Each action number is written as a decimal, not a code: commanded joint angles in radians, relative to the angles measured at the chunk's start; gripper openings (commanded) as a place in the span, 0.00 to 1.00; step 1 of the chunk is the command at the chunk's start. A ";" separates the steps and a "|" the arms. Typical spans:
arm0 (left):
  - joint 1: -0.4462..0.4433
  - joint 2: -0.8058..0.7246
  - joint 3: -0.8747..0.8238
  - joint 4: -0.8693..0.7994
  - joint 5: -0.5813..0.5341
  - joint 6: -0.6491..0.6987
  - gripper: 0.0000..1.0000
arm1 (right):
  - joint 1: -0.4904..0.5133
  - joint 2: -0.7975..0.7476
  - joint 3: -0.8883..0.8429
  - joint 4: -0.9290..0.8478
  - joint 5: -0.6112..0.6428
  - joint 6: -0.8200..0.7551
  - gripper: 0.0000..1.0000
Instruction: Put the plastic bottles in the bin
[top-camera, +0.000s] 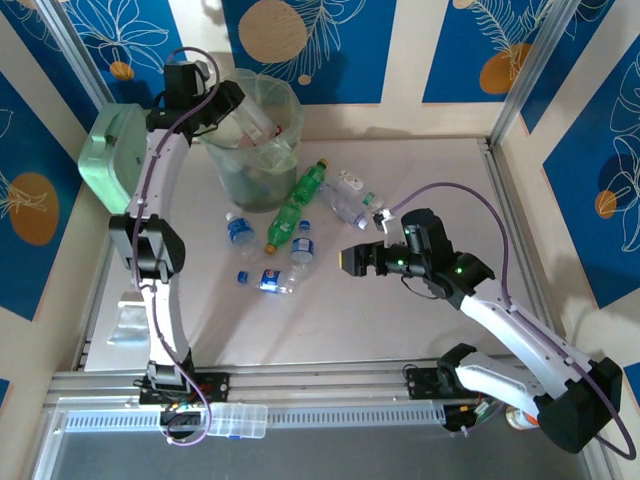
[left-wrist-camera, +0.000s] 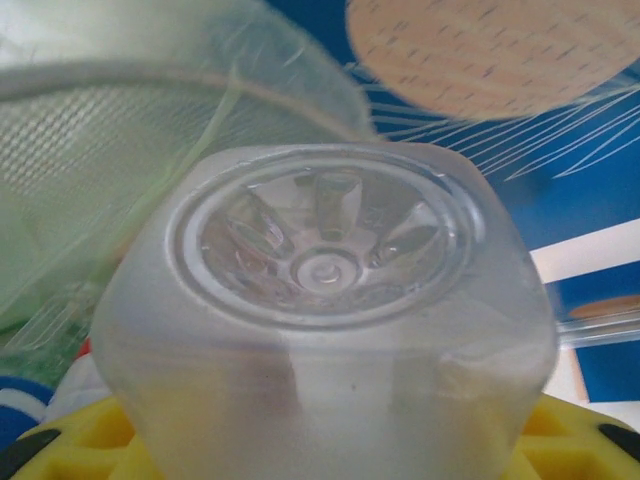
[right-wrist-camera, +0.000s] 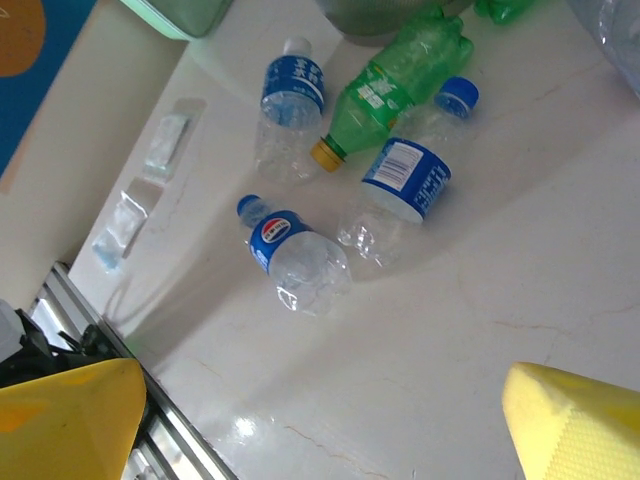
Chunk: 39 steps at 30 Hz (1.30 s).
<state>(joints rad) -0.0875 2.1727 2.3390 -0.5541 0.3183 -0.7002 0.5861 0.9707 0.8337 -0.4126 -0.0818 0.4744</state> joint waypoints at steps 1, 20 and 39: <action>-0.013 0.031 0.059 -0.043 0.023 0.043 0.00 | 0.029 0.021 0.030 0.002 0.046 -0.008 0.92; -0.049 0.118 0.078 -0.006 -0.037 0.044 0.48 | 0.084 0.100 0.097 0.033 0.084 -0.031 0.92; -0.054 -0.127 -0.016 0.016 -0.152 0.071 0.81 | 0.101 0.082 0.112 0.044 0.086 -0.052 0.92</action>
<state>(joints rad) -0.1341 2.1220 2.3348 -0.5613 0.2047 -0.6483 0.6781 1.0763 0.9222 -0.3813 -0.0021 0.4412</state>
